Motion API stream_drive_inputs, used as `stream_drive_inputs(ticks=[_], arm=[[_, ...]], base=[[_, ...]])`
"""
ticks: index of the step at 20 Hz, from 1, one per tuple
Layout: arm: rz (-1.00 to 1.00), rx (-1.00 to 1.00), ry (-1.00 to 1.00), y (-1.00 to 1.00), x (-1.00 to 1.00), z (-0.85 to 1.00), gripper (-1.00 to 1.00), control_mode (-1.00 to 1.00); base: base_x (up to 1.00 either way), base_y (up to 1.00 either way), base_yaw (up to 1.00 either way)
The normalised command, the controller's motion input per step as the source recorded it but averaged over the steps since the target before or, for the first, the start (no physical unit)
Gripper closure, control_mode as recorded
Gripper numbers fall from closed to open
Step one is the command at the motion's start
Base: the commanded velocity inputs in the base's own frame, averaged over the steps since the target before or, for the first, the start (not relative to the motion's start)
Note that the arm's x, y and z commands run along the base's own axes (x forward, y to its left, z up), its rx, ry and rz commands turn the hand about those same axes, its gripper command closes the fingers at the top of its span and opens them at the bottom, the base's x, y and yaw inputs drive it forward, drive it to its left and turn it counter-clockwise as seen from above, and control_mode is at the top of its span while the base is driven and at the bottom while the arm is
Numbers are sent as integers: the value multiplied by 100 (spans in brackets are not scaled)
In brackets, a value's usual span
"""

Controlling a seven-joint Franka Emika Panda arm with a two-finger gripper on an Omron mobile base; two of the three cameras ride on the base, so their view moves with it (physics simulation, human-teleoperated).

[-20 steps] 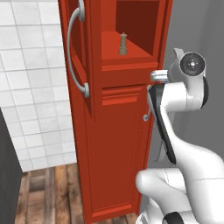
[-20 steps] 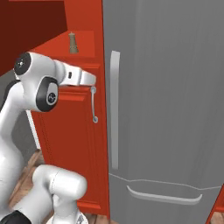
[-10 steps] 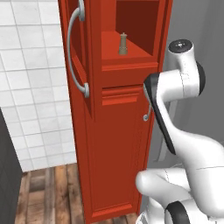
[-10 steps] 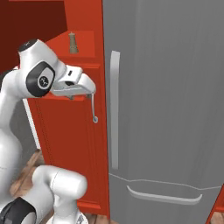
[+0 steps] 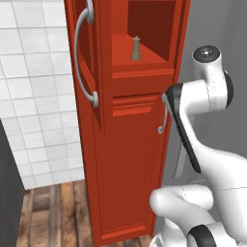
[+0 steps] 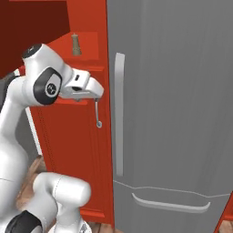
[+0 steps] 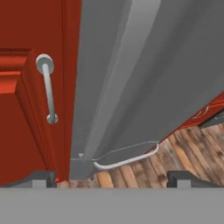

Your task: There are various items on the counter. Only move the condiments/shakers into the cabinet.

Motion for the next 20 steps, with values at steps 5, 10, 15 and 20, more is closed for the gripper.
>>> stream_drive_inputs(ticks=[5,10,15,20], arm=[[0,-1,-15,-42,-9,-22,-100,100],[0,0,0,0,0,0,-100,100],[0,0,0,0,0,0,-100,100],[0,0,0,0,0,0,-100,100]], base=[[-5,-18,0],[-36,-100,0],[-21,-100,0],[-15,-100,0]])
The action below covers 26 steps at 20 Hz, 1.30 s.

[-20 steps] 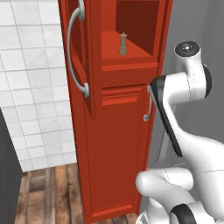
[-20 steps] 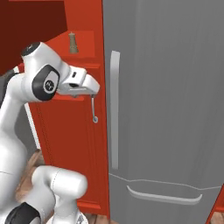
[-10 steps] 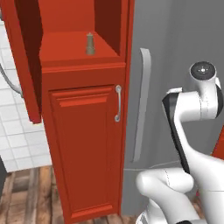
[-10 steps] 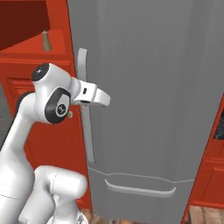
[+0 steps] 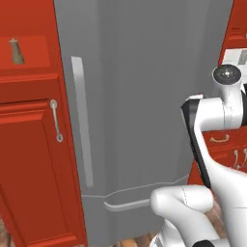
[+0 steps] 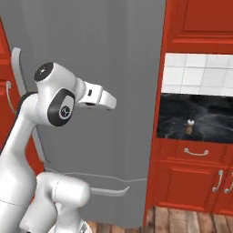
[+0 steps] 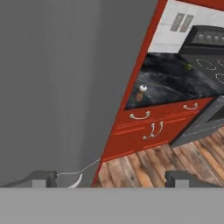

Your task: There are various items on the counter. Only move the condiments/shakers into the cabinet.

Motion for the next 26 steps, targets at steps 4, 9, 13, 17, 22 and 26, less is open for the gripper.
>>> stream_drive_inputs(ticks=[4,9,13,17,22,26], arm=[[0,0,0,0,0,0,-100,100],[0,0,0,0,0,0,-100,100],[0,0,0,0,0,0,-100,100],[0,0,0,0,0,0,-100,100],[0,0,0,0,0,0,-100,100],[0,0,0,0,0,0,-100,100]], base=[[-4,-100,0],[0,-100,0],[10,-100,2],[58,-62,5],[81,-18,0],[84,-10,0]])
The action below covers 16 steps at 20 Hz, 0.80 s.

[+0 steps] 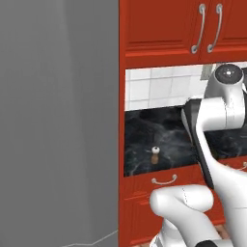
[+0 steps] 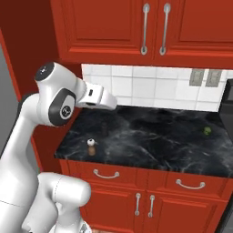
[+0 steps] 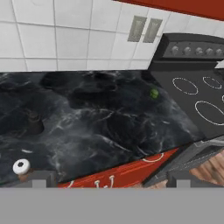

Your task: There are various items on the counter. Only move the condiments/shakers into the cabinet.

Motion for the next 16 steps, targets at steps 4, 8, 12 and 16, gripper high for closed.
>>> stream_drive_inputs(ticks=[4,8,12,16], arm=[[0,0,0,0,0,0,-100,100],[0,0,0,0,0,0,-100,100],[24,8,0,-67,0,-10,-100,-100],[47,6,0,-92,0,-20,-100,-100]], base=[[64,-17,5],[37,-49,16],[3,-17,6],[0,0,0]])
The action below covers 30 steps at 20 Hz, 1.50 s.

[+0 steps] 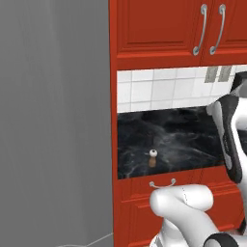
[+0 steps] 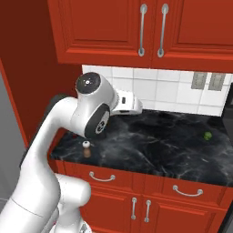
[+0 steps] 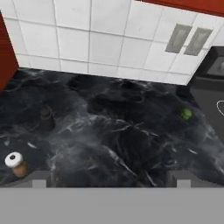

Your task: There are various items on the counter. Only move the condiments/shakers into the cabinet.

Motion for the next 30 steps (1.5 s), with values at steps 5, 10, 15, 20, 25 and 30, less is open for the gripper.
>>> stream_drive_inputs(ticks=[5,10,15,20,25,30], arm=[[51,7,2,-41,15,-43,-100,-100],[48,6,5,8,27,-77,-100,-100],[48,0,1,43,35,-86,-100,-100],[46,-4,0,64,44,-82,-100,-100],[35,0,0,48,33,-57,-100,-100],[14,-1,1,43,31,-45,-100,-100]], base=[[0,0,0],[0,0,0],[0,0,0],[0,0,0],[0,0,0],[0,0,0]])
